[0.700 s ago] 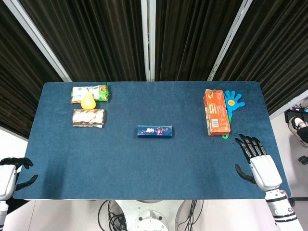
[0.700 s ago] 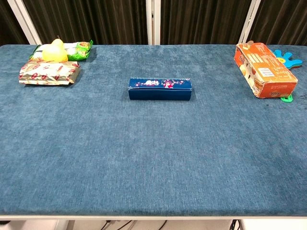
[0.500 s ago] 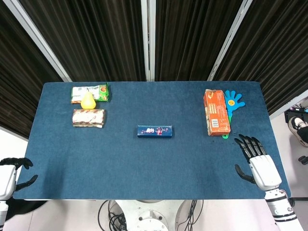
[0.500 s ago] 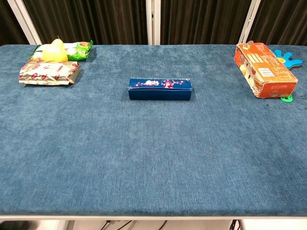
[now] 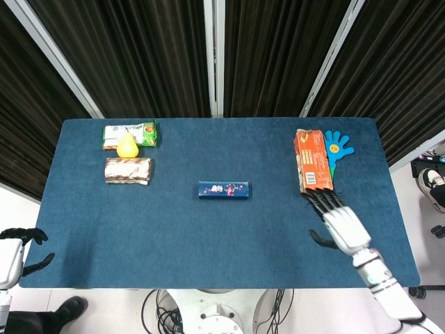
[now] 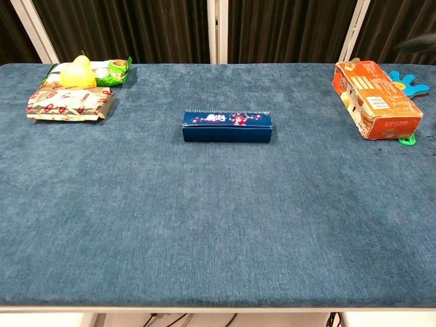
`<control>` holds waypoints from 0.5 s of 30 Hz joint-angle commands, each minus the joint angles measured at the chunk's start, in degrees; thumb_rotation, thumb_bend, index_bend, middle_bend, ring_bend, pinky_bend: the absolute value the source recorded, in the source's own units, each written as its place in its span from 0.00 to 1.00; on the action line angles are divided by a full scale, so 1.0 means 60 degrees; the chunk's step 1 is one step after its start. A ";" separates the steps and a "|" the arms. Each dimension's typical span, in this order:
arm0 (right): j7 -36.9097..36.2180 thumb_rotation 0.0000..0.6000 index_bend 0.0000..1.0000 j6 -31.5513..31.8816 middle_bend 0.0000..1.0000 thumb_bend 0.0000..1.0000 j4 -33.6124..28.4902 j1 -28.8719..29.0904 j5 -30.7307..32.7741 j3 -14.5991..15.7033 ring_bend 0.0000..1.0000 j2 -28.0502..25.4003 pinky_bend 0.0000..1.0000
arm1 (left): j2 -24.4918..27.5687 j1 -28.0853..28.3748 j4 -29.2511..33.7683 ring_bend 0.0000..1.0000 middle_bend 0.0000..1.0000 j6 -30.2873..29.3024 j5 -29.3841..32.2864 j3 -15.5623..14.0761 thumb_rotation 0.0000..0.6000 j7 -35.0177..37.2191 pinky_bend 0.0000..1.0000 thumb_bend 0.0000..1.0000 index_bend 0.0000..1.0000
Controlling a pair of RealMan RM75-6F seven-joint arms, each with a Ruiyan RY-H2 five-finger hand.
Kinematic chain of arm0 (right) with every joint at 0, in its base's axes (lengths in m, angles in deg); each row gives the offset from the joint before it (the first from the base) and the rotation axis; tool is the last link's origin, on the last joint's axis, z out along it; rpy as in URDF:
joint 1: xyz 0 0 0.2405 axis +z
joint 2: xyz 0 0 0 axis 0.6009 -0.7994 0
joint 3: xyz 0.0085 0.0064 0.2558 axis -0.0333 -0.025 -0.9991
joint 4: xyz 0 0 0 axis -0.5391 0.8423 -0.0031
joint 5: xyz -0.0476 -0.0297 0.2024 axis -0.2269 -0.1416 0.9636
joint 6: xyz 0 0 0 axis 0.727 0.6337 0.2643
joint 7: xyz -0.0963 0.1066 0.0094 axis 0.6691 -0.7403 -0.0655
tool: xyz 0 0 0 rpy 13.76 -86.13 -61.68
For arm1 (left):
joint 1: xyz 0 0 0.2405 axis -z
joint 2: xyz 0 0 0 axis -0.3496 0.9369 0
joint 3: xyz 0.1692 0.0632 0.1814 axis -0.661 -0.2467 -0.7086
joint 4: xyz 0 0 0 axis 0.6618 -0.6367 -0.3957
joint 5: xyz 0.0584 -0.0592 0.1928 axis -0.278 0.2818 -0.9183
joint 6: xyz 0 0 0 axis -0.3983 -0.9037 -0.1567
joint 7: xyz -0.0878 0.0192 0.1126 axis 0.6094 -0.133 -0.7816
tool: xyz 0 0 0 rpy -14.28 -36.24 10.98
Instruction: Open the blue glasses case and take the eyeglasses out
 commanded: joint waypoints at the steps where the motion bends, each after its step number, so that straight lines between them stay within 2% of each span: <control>1: 0.0851 1.00 0.03 -0.2304 0.07 0.29 0.0397 0.1867 0.2030 -0.1101 0.00 0.0942 0.00 | 0.0001 0.0002 -0.0010 0.42 0.54 0.0006 0.0000 0.0000 1.00 0.0029 0.34 0.17 0.51; 4: 0.1493 1.00 0.07 -0.3247 0.09 0.31 0.1236 0.2848 0.3204 -0.1492 0.00 0.1851 0.00 | 0.0004 0.0008 -0.0028 0.42 0.54 0.0011 -0.0008 0.0000 1.00 0.0067 0.34 0.17 0.51; 8: 0.2254 1.00 0.09 -0.4126 0.09 0.34 0.2311 0.3951 0.4527 -0.1684 0.00 0.2959 0.00 | 0.0006 0.0014 -0.0041 0.42 0.54 0.0026 -0.0002 0.0000 1.00 0.0097 0.34 0.17 0.51; 15: 0.2726 1.00 0.16 -0.4708 0.13 0.35 0.3861 0.5278 0.5849 -0.1850 0.00 0.4415 0.00 | 0.0013 0.0026 -0.0045 0.42 0.54 0.0064 0.0029 0.0008 1.00 0.0140 0.34 0.17 0.51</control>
